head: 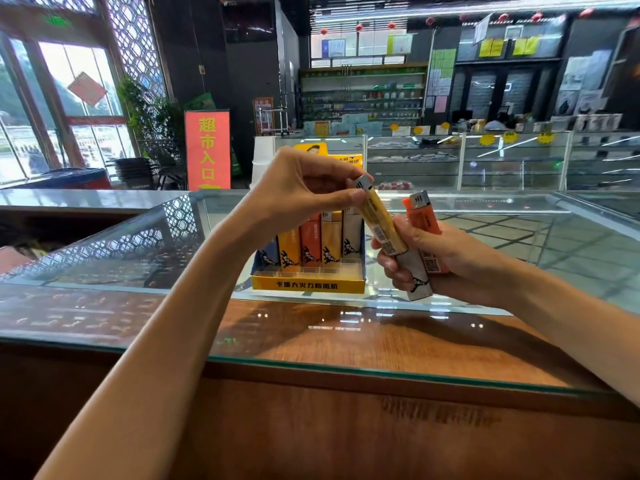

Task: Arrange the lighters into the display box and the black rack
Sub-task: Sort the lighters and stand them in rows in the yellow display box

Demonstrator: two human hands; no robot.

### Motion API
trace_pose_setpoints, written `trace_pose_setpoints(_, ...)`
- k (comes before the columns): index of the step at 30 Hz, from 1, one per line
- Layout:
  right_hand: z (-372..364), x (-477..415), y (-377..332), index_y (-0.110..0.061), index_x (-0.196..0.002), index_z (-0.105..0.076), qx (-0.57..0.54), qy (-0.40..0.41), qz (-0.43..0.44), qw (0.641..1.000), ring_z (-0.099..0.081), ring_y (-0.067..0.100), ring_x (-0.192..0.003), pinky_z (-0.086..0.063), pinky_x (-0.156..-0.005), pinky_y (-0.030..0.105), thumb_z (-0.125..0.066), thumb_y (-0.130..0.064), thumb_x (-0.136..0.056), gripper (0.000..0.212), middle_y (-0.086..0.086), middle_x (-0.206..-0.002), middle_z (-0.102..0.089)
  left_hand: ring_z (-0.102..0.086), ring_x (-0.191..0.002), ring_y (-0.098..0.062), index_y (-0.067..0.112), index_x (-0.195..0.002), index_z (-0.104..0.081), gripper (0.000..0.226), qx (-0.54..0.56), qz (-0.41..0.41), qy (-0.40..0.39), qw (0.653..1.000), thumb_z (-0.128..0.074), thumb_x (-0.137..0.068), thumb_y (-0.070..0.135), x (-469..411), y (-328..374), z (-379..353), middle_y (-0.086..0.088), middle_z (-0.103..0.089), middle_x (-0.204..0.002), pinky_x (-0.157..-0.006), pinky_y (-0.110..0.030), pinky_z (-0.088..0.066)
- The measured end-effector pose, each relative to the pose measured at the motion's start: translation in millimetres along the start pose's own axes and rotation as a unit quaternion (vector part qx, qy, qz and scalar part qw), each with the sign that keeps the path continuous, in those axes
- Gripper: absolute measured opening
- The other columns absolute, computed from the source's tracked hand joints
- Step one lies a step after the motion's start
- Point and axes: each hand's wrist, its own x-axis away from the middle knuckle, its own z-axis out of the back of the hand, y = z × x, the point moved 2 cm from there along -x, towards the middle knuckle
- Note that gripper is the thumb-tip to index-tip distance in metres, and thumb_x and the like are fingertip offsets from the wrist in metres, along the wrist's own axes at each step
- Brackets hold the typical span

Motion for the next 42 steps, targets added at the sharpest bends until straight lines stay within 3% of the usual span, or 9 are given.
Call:
trace_pose_setpoints(3,0.9,0.4,-0.5,-0.009,-0.086,-0.06,0.019,0.039,0.014,0.999,-0.047,0.014,-0.059,-0.044,-0.056,0.023,-0.071,-0.044,-0.077,0.038,0.006,-0.071,-0.053,-0.067,-0.082,-0.025,0.0,-0.116,-0.061,0.041,-0.018,-0.004,0.008,1.0,-0.07,-0.077,0.007,1.3,1.8,-6.2,-0.021,-0.07,-0.096,-0.076,-0.027,-0.057)
trace_pose_setpoints(7,0.9,1.6,-1.9,-0.015,-0.073,-0.062,0.033,0.079,0.033,0.996,-0.046,0.013,-0.057,-0.044,-0.055,0.022,-0.081,-0.046,-0.063,0.037,0.005,-0.067,-0.048,-0.067,-0.079,-0.033,-0.002,-0.112,-0.064,0.039,-0.029,-0.001,0.046,0.999,-0.072,-0.076,0.009,2.3,3.7,-13.9,-0.018,-0.07,-0.091,-0.075,-0.034,-0.058)
trace_pose_setpoints(11,-1.3,2.2,-2.3,-0.012,-0.075,-0.061,0.063,0.091,0.035,0.993,-0.047,0.013,-0.055,-0.043,-0.054,0.022,-0.082,-0.047,-0.058,0.044,0.008,-0.067,-0.048,-0.069,-0.083,-0.026,0.003,-0.108,-0.067,0.033,-0.023,0.009,0.054,0.998,-0.073,-0.075,0.0,-0.2,4.8,-9.4,-0.018,-0.07,-0.093,-0.076,-0.026,-0.057)
trace_pose_setpoints(15,-0.6,3.3,-3.3,-0.013,-0.081,-0.069,0.077,0.124,0.029,0.989,-0.046,0.015,-0.057,-0.043,-0.056,0.023,-0.07,-0.042,-0.068,0.032,0.007,-0.066,-0.051,-0.07,-0.081,-0.018,0.01,-0.105,-0.067,0.027,-0.034,0.005,0.088,0.996,-0.07,-0.079,0.002,-0.4,5.0,5.0,-0.009,-0.071,-0.091,-0.075,-0.022,-0.056)
trace_pose_setpoints(22,5.0,4.7,-3.4,-0.009,-0.088,-0.064,0.076,0.176,0.015,0.981,-0.048,0.015,-0.06,-0.042,-0.058,0.026,-0.07,-0.041,-0.068,0.039,0.004,-0.067,-0.056,-0.07,-0.083,-0.015,0.01,-0.109,-0.067,0.036,-0.193,0.014,0.049,0.98,-0.074,-0.074,0.006,3.9,-5.5,26.7,-0.007,-0.071,-0.091,-0.08,-0.027,-0.057)
trace_pose_setpoints(29,4.9,5.1,-2.4,-0.008,-0.089,-0.063,0.072,0.172,0.006,0.982,-0.05,0.013,-0.057,-0.045,-0.054,0.021,-0.069,-0.039,-0.07,0.037,0.004,-0.066,-0.057,-0.069,-0.084,-0.002,0.009,-0.102,-0.069,0.033,-0.193,0.031,0.047,0.98,-0.075,-0.071,-0.004,5.2,-16.1,14.9,-0.001,-0.071,-0.092,-0.076,-0.018,-0.056)
trace_pose_setpoints(32,5.3,4.3,-2.1,-0.007,-0.091,-0.062,0.071,0.169,0.006,0.983,-0.051,0.013,-0.057,-0.045,-0.054,0.021,-0.068,-0.038,-0.072,0.037,0.004,-0.066,-0.057,-0.068,-0.084,-0.008,0.008,-0.099,-0.073,0.027,-0.247,0.023,0.039,0.968,-0.075,-0.073,0.001,6.2,-18.7,10.7,-0.002,-0.072,-0.094,-0.078,-0.019,-0.055)
trace_pose_setpoints(36,5.7,2.8,-0.4,-0.007,-0.09,-0.064,0.057,0.156,-0.002,0.986,-0.051,0.013,-0.057,-0.047,-0.054,0.021,-0.068,-0.035,-0.073,0.033,0.005,-0.068,-0.058,-0.058,-0.088,-0.01,0.013,-0.099,-0.073,0.025,-0.328,-0.012,0.028,0.944,-0.074,-0.075,0.009,7.1,-19.6,4.3,-0.001,-0.065,-0.099,-0.07,-0.008,-0.045)
trace_pose_setpoints(42,3.8,2.1,-2.6,-0.003,-0.103,-0.062,-0.031,0.058,-0.013,0.998,-0.057,0.016,-0.062,-0.05,-0.058,0.023,-0.063,-0.011,-0.083,0.022,0.009,-0.075,-0.059,-0.052,-0.087,-0.008,0.014,-0.103,-0.072,0.027,-0.352,-0.019,0.021,0.935,-0.074,-0.077,0.011,6.9,-23.5,5.6,0.0,-0.06,-0.099,-0.069,-0.01,-0.041)
